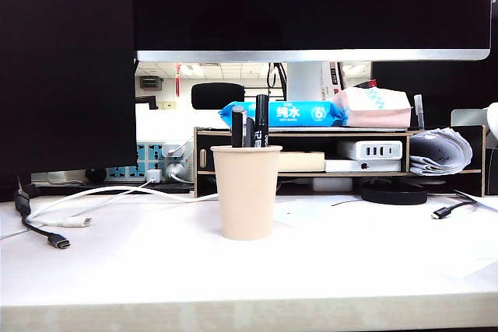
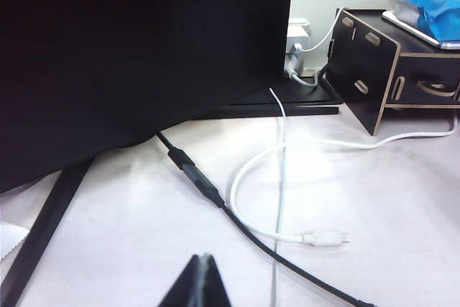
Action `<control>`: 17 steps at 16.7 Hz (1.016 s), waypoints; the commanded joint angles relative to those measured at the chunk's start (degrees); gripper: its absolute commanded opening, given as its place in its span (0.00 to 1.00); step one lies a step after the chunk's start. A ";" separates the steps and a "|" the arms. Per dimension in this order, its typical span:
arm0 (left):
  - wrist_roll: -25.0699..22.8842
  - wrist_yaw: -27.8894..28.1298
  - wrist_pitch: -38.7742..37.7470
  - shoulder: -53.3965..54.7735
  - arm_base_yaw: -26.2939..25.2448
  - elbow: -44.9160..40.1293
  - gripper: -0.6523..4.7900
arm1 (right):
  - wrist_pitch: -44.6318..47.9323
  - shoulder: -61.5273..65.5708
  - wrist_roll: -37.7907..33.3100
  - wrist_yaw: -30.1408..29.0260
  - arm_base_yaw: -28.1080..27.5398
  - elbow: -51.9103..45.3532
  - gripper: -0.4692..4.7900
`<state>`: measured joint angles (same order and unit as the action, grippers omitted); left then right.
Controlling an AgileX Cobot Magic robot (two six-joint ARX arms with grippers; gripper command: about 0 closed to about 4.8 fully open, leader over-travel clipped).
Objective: Pick up the marker from the paper cup and put it on the table.
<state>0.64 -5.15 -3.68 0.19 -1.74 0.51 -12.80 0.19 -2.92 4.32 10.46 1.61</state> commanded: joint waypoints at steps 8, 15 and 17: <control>-0.44 -0.07 0.76 0.00 9.16 0.02 0.11 | -0.28 0.00 0.20 0.02 0.02 -0.07 0.08; -0.44 -0.07 0.76 0.00 20.72 0.02 0.11 | -0.28 0.00 0.20 0.00 0.02 -0.09 0.08; -0.44 -0.09 0.76 0.00 20.72 0.02 0.11 | -0.28 0.00 0.20 0.02 0.02 -0.09 0.08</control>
